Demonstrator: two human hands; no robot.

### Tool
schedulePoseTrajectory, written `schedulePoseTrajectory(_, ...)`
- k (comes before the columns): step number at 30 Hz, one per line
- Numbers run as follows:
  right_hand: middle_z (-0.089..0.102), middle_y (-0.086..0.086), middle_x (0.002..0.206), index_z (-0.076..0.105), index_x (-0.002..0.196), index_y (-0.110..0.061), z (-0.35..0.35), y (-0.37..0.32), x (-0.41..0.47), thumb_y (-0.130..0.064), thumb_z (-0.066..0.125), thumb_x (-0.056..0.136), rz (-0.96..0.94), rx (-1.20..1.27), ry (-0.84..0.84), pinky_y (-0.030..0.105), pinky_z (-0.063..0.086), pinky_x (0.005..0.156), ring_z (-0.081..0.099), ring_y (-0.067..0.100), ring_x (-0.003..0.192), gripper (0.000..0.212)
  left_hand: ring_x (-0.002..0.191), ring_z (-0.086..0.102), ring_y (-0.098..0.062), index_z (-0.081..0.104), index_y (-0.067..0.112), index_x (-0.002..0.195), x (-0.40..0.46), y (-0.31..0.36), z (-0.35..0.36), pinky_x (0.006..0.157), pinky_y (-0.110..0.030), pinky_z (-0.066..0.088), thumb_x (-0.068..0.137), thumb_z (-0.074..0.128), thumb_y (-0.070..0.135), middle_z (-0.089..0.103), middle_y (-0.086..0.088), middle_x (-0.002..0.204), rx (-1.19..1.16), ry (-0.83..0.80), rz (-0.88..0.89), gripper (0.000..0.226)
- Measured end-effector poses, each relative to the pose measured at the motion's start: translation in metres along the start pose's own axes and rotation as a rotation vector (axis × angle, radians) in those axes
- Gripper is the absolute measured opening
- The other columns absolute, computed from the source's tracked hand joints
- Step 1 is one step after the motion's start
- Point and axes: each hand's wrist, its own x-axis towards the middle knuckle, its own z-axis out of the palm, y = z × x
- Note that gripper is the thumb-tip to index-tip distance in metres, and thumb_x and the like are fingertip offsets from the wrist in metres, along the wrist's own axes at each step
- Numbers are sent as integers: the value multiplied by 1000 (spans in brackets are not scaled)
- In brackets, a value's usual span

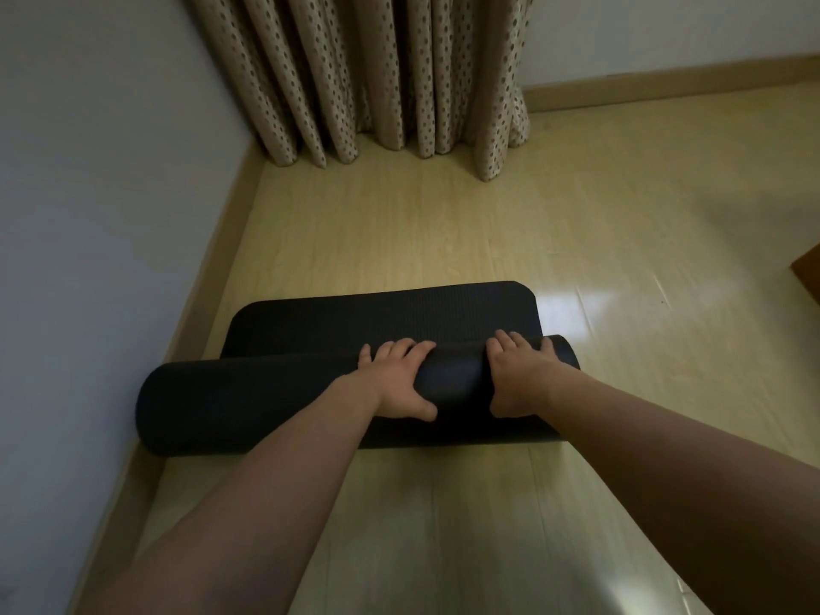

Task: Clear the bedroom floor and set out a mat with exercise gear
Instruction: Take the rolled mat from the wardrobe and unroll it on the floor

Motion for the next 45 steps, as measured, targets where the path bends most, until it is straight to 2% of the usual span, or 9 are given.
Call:
schedulePoseTrajectory(4,47,10,135,40,136,-11,-23,-4,-2,-48,51,90,-27,71,-45,48,35,105,46,29,125,60,144,21,-28,0,33,154,-6,-6,-18,116,-49,23,75,72,49,17,-2,159,-103,-85,-52,109)
schedulePoseTrajectory(7,55,9,124,52,124,-12,-30,-13,-5,-47,46,95,-64,-13,5,41,44,94,55,28,111,47,137,30,-27,13,27,155,-12,-13,-27,111,-47,33,73,74,54,32,-2,148,-94,-80,-76,106)
schedulePoseTrajectory(11,37,13,141,33,142,-12,-14,-18,-6,-44,70,82,-110,23,-128,45,42,102,45,35,126,77,134,33,-26,30,26,149,-21,-21,-21,108,-48,36,62,73,70,31,-2,146,23,-210,-153,107)
schedulePoseTrajectory(15,25,12,155,-1,153,-23,1,-25,-4,-40,81,71,-105,40,-278,51,33,111,32,38,138,117,147,10,-35,-1,41,152,-30,-27,-13,114,-59,23,58,81,63,3,-2,162,88,-463,-271,127)
schedulePoseTrajectory(18,27,12,155,-3,153,-26,13,-31,-1,-43,82,69,-104,-44,-381,51,33,111,33,39,138,121,146,11,-38,-12,49,147,-33,-25,-2,112,-60,27,52,88,56,1,-4,163,41,-562,-308,138)
schedulePoseTrajectory(27,45,5,143,40,141,-20,17,-38,6,-57,73,71,-105,164,-406,47,35,108,45,30,128,85,141,28,-34,4,36,153,-40,-15,11,110,-55,35,56,86,57,23,-7,156,160,-450,-231,129)
schedulePoseTrajectory(37,37,7,148,31,147,-20,15,-46,15,-43,74,77,-82,218,-468,51,33,110,38,33,133,85,140,28,-37,7,43,150,-32,-24,14,107,-59,36,51,89,53,25,-6,156,32,-484,-250,129)
schedulePoseTrajectory(41,43,5,142,40,141,-22,18,-49,19,-42,63,86,18,531,-544,42,31,109,42,28,130,63,141,27,-35,4,39,152,-38,-26,25,110,-63,27,50,83,66,25,-7,156,135,-380,-202,132)
schedulePoseTrajectory(45,46,5,140,42,139,-24,38,-61,9,-40,46,96,53,542,-252,46,20,115,39,26,132,46,142,20,-38,-5,37,152,-51,-31,47,109,-71,15,45,79,75,20,-8,157,161,-251,-194,140)
